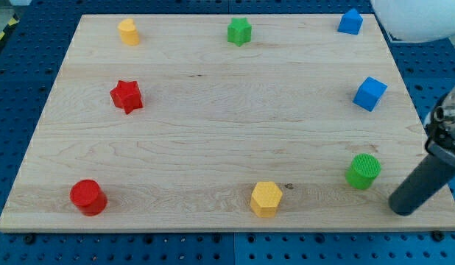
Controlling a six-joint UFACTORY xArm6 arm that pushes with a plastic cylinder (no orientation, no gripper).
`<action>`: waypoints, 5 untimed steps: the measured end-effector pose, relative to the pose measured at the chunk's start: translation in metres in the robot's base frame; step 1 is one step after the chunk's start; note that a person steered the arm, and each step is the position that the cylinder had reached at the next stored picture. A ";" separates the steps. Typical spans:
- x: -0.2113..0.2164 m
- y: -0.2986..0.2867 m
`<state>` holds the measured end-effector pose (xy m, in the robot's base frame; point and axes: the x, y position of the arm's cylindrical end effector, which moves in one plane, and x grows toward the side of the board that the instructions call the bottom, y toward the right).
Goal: Slide the green circle a bit up
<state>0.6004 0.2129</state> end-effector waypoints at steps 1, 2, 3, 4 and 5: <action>-0.010 -0.005; -0.010 -0.007; -0.010 -0.007; -0.012 -0.007; -0.015 -0.007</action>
<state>0.5857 0.2058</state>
